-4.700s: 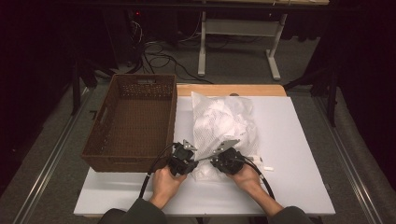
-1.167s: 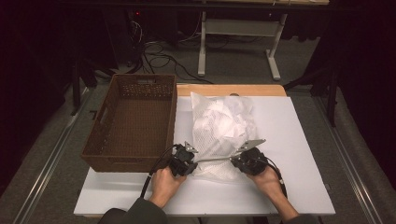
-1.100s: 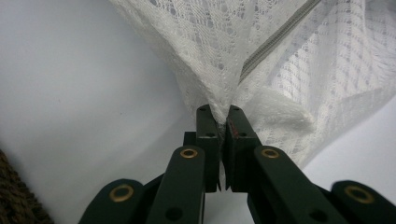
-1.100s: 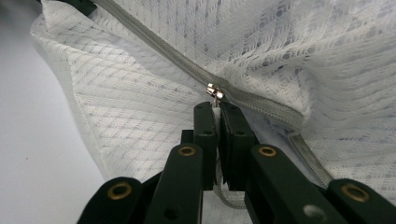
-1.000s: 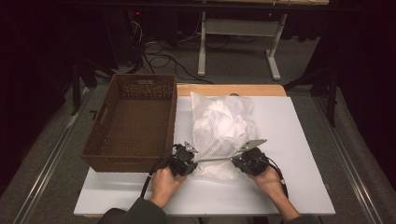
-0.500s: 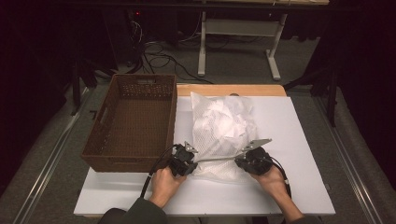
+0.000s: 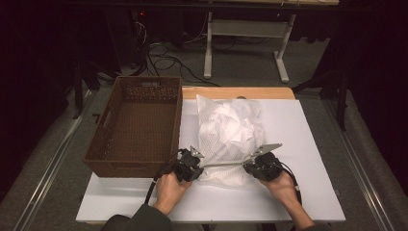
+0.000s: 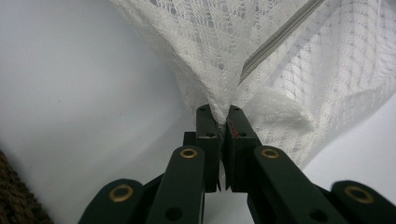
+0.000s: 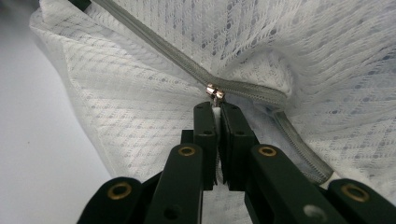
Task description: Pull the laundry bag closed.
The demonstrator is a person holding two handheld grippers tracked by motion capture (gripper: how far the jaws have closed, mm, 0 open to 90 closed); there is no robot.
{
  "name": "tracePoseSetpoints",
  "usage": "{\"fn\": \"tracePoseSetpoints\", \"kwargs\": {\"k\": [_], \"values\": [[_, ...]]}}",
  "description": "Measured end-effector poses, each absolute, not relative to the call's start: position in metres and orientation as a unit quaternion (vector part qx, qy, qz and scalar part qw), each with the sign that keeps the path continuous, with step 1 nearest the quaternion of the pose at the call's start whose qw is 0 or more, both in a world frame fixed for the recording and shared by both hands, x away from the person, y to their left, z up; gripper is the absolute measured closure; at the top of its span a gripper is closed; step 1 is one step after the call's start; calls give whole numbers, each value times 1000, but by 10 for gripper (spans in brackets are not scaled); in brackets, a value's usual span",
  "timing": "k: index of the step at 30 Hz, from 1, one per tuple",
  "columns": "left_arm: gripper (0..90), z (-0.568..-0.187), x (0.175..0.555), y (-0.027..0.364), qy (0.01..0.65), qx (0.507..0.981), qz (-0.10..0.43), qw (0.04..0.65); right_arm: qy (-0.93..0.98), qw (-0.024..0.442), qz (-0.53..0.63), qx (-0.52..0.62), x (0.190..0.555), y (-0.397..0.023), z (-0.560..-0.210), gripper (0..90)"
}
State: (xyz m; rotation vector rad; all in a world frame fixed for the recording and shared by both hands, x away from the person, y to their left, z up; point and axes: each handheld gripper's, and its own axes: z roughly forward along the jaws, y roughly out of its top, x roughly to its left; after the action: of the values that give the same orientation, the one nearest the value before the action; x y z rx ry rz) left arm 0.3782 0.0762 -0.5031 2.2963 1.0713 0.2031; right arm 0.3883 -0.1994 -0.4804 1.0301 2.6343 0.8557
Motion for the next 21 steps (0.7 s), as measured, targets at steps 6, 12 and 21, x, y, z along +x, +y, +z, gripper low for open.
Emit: {"fn": "tracePoseSetpoints", "kwargs": {"k": [6,12,21], "values": [[860,-503,378,76,403,863,76,295,885,94,289,353,389,-205,-480,872],[859,-503,378,76,405,862,76,296,883,98,289,357,388,-211,-479,872],[859,-503,378,76,402,863,79,296,880,99,289,364,387,-216,-477,872]]}}
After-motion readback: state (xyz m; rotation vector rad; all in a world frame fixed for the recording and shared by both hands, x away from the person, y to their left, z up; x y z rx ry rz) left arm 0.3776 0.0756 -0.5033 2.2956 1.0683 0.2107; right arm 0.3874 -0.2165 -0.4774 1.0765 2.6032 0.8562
